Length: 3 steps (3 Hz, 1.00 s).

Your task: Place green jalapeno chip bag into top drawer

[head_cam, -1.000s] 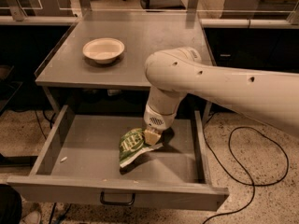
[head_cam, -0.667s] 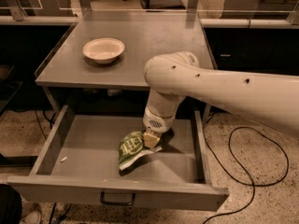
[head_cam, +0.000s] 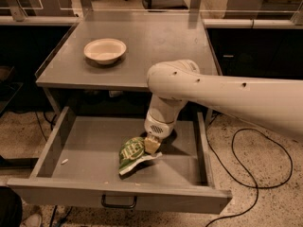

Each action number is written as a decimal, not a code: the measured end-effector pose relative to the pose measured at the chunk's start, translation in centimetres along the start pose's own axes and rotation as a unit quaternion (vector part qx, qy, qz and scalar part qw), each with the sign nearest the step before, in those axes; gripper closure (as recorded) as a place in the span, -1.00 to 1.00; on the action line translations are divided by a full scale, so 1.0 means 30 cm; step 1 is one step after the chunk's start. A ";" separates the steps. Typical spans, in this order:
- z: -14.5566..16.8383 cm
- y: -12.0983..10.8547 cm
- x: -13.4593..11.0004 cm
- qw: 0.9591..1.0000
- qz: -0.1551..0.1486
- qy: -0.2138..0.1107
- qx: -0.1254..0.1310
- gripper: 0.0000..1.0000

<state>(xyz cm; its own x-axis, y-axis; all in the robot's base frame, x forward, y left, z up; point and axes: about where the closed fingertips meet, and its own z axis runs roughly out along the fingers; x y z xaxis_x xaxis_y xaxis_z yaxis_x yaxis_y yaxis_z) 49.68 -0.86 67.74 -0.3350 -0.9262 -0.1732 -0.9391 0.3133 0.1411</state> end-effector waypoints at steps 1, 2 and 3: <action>0.045 0.018 0.009 1.000 0.008 -0.002 -0.019 1.00; 0.083 0.044 0.017 0.999 0.008 0.001 -0.041 1.00; 0.105 0.062 0.028 0.997 0.006 -0.015 -0.077 1.00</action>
Offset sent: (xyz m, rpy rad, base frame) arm -0.0257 0.0077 -0.0341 0.0372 0.1290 0.0038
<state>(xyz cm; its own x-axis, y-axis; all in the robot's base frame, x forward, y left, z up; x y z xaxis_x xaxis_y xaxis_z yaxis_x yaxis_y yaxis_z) 47.43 -0.39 64.78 -0.3500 -0.9152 -0.1997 -0.9131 0.2857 0.2910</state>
